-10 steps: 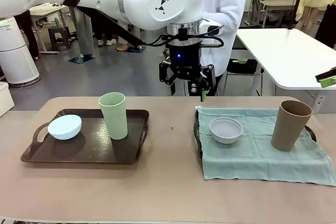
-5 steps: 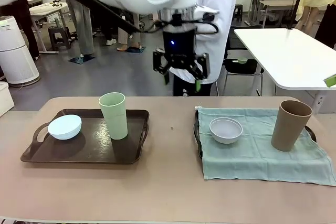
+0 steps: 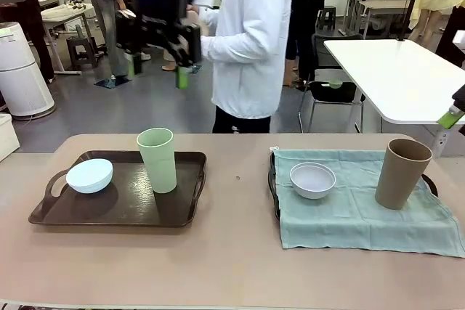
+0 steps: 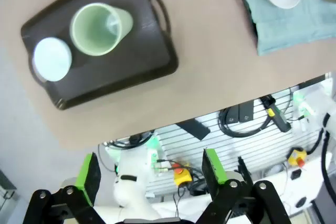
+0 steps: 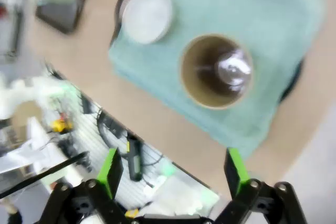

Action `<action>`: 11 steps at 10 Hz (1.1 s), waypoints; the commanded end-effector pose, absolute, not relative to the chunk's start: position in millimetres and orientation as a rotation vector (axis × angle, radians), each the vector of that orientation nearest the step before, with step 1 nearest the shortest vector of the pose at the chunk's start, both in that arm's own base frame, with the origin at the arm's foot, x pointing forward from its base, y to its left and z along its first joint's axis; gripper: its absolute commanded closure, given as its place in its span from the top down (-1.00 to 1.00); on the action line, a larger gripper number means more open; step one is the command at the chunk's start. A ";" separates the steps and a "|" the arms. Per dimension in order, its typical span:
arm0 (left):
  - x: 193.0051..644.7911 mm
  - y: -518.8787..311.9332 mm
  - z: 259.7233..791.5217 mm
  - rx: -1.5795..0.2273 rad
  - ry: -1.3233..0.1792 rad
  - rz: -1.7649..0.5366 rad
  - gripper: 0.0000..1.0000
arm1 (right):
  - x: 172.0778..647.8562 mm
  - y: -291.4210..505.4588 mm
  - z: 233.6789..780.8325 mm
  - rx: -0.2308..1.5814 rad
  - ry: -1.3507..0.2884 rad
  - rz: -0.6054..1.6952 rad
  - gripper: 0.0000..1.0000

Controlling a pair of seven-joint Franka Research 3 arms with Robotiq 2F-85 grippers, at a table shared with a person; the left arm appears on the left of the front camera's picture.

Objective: Set up a tray with a mat and arrange the tableware.
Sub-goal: Pick up the Picnic Bowl and Reusable plastic cup from the Handle tray in front of the human's position and hold them in the air.

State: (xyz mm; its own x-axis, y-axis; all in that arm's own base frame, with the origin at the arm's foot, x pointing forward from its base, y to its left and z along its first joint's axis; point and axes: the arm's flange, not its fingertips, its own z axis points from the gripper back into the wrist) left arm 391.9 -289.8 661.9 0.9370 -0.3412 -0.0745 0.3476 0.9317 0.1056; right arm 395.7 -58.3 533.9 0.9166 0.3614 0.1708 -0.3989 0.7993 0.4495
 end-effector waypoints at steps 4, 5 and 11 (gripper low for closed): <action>396.2 -253.2 668.8 -0.021 0.002 -0.351 1.00 | 411.9 -62.1 525.6 0.666 -0.015 0.443 1.00; 402.1 -206.9 666.7 -0.104 -0.021 -0.286 1.00 | 420.2 -83.8 527.1 0.790 -0.036 0.413 1.00; 398.6 -60.5 636.7 -0.476 -0.168 -0.345 1.00 | 422.8 -152.3 520.5 1.091 -0.198 0.406 1.00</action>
